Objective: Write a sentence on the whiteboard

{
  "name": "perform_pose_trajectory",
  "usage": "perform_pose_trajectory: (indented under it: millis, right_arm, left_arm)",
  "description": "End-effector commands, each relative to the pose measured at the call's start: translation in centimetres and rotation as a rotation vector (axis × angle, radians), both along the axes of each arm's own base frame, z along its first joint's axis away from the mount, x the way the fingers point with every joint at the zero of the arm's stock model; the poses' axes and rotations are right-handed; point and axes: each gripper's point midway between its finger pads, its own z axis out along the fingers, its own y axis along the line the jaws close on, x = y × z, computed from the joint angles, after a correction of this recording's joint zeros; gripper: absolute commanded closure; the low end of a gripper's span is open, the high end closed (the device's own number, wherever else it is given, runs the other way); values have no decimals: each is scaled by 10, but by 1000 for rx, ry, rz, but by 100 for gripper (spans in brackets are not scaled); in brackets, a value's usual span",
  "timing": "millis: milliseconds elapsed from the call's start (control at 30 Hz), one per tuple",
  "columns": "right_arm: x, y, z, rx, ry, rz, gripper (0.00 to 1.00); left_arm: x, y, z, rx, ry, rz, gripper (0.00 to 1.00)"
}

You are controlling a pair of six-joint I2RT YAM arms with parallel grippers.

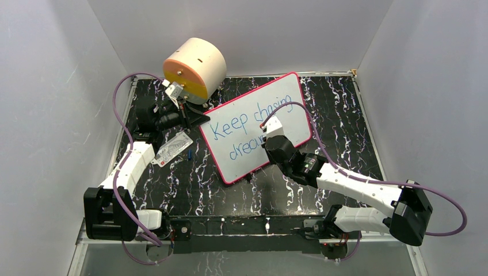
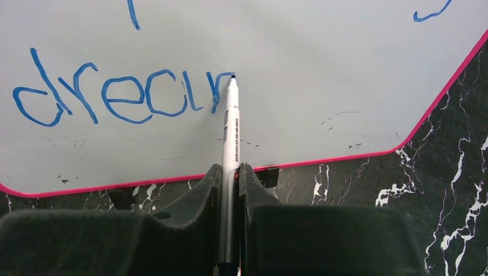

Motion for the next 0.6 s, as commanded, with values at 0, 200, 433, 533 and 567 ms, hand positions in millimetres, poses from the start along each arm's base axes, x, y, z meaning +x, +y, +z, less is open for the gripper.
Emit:
perform_pose_trajectory:
  millis: [0,200,433,533,567]
  right_arm:
    - [0,2,9,45,1,-14,100]
    - [-9,-3,-5,23,55,-9,100]
    - [-13,-8,-12,9,77,-11,100]
    - [-13,-7,-10,15,72,-11,100]
    - [-12,-7,-9,17,69,-10,100]
  left_arm:
    - [-7,-5,-28,61,29,-30,100]
    - [-7,-6,-27,60,27,-32,100]
    - [-7,-6,-27,61,26,-31,100]
    - [-7,-5,-27,61,25,-30,100]
    - [-7,-5,-27,61,25,-30,100]
